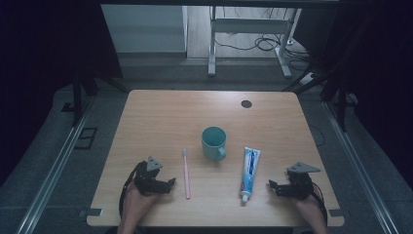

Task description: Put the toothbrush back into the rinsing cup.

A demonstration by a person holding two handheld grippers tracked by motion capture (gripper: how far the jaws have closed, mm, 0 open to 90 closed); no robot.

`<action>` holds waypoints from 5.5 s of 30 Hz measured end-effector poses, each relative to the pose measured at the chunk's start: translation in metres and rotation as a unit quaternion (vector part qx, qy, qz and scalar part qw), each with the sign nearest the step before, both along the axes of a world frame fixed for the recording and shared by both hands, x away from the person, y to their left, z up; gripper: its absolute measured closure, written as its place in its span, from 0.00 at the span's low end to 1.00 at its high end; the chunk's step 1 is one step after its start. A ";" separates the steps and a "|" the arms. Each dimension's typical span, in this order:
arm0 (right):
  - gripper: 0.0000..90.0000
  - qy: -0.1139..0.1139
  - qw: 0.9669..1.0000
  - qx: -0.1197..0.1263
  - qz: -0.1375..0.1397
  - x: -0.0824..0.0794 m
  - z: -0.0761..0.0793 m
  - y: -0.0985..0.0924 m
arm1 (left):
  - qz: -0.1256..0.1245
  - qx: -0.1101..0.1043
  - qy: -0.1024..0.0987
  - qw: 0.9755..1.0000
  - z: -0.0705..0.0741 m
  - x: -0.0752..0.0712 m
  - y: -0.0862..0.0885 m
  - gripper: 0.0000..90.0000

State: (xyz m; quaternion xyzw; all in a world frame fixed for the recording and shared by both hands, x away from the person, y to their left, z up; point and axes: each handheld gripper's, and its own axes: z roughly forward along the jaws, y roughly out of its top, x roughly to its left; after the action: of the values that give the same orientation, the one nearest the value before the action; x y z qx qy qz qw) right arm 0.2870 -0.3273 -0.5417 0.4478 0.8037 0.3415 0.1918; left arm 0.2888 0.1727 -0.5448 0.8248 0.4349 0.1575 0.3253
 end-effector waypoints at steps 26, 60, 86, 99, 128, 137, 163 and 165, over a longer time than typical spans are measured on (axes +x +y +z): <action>0.11 0.000 1.000 0.000 0.000 0.000 0.000 0.000 | -0.025 -0.031 0.011 0.999 0.014 -0.003 -0.001 0.75; 0.11 0.000 1.000 0.001 0.002 0.001 0.000 0.000 | -0.114 -0.035 0.023 0.993 0.027 -0.015 -0.059 0.99; 0.11 0.000 1.000 0.001 0.003 0.001 0.000 0.000 | -0.102 -0.016 0.051 0.993 0.021 -0.016 -0.049 0.99; 0.11 0.000 1.000 0.001 0.003 0.001 0.000 0.000 | -0.077 0.021 0.059 0.995 0.021 -0.013 -0.027 0.98; 0.10 0.000 1.000 0.000 0.003 0.001 0.000 0.001 | -0.064 0.033 0.082 0.994 0.035 -0.002 -0.019 0.75; 0.11 0.000 1.000 0.000 0.003 0.001 0.000 0.000 | -0.070 0.070 0.126 0.987 0.038 0.014 -0.027 0.68; 0.11 0.001 1.000 0.000 0.003 0.001 0.000 0.000 | -0.065 0.137 0.237 0.960 0.049 0.061 -0.049 0.62; 0.10 0.001 1.000 0.000 0.003 0.001 0.000 0.000 | -0.065 0.143 0.242 0.957 0.050 0.063 -0.052 0.63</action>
State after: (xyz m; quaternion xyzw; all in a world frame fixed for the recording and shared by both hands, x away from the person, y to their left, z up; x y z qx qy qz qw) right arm 0.2882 -0.3268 -0.5416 0.4458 0.8053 0.3416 0.1901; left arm 0.3521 0.1207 -0.4952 0.9028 0.4186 -0.0080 0.0980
